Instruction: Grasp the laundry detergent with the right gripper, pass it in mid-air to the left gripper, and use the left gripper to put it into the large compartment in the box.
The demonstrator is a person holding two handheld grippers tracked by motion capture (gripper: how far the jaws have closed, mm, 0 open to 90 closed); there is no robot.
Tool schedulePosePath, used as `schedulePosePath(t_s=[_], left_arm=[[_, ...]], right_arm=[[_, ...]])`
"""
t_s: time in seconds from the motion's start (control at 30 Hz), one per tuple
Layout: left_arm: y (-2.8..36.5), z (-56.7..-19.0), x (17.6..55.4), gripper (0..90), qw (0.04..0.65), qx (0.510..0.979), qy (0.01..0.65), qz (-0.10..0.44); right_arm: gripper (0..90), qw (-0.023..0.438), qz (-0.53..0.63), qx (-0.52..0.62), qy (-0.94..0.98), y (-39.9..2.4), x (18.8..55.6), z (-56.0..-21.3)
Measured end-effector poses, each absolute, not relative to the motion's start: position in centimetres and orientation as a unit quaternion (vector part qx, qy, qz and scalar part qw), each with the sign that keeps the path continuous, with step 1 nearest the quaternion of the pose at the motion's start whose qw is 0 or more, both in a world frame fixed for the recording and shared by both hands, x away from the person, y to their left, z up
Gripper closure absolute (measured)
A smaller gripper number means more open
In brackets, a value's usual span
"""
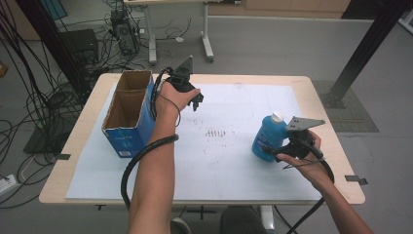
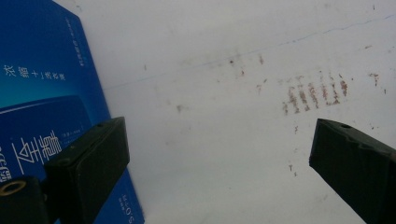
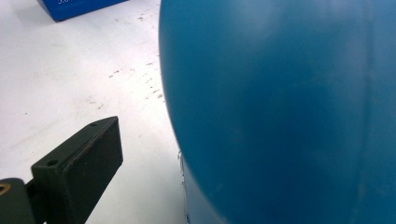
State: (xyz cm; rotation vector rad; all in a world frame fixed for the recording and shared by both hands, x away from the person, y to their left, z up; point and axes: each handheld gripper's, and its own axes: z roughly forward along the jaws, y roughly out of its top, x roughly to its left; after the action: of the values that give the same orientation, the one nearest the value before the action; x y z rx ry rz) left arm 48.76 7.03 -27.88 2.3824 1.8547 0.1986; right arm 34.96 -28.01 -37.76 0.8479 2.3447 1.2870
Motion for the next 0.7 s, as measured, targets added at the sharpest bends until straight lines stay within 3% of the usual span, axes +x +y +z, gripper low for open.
schedulePosePath(t_s=[0.7], left_arm=[[6.96,-27.81,48.73,5.4,0.061,0.786,0.612,0.066]], right_arm=[[1.7,0.169,0.457,0.299,0.821,-28.01,34.9,-37.66]])
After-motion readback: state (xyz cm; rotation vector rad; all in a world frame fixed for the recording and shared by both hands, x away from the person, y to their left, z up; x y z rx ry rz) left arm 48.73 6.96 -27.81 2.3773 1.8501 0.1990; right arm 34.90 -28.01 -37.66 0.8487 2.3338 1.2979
